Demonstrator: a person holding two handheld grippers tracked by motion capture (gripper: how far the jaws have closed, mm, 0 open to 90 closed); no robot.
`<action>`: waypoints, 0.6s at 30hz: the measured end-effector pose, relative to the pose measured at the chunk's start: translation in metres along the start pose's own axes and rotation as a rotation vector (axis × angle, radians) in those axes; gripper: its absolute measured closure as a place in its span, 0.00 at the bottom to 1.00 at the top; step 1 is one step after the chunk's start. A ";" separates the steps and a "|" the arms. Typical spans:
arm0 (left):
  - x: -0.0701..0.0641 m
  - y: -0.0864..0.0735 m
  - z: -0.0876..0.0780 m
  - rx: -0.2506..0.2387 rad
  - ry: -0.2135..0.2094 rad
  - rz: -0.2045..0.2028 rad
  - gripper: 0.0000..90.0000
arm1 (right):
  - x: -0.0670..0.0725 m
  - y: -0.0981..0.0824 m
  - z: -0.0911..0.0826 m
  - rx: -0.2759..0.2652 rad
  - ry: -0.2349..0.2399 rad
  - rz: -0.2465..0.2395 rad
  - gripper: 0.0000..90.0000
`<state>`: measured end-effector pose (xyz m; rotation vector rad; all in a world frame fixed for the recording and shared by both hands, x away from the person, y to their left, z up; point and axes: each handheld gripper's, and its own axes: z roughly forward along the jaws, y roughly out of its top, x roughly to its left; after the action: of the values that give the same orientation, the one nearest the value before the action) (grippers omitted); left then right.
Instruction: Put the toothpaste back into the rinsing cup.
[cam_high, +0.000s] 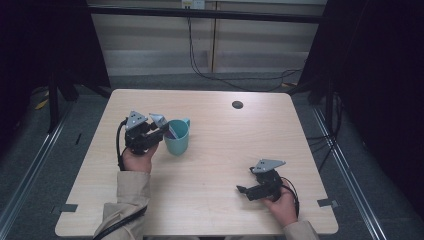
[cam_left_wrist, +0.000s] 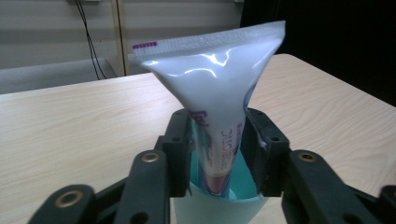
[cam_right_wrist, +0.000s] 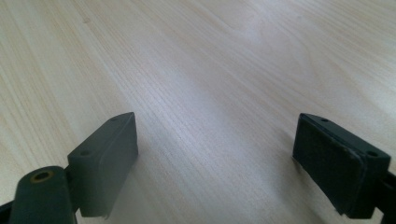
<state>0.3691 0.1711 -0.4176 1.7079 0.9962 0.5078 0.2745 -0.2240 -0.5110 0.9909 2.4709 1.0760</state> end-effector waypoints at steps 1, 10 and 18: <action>0.000 0.000 0.000 -0.002 0.001 0.001 0.66 | 0.000 0.000 0.000 0.000 0.000 0.000 0.15; 0.006 -0.002 0.000 0.002 -0.001 -0.027 0.47 | 0.000 0.000 0.000 0.000 0.000 0.000 0.15; 0.007 -0.003 0.003 0.006 -0.011 -0.060 0.34 | 0.000 0.000 0.000 0.000 0.000 0.000 0.15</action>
<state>0.3739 0.1754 -0.4224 1.6791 1.0389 0.4561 0.2745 -0.2240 -0.5110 0.9911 2.4708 1.0759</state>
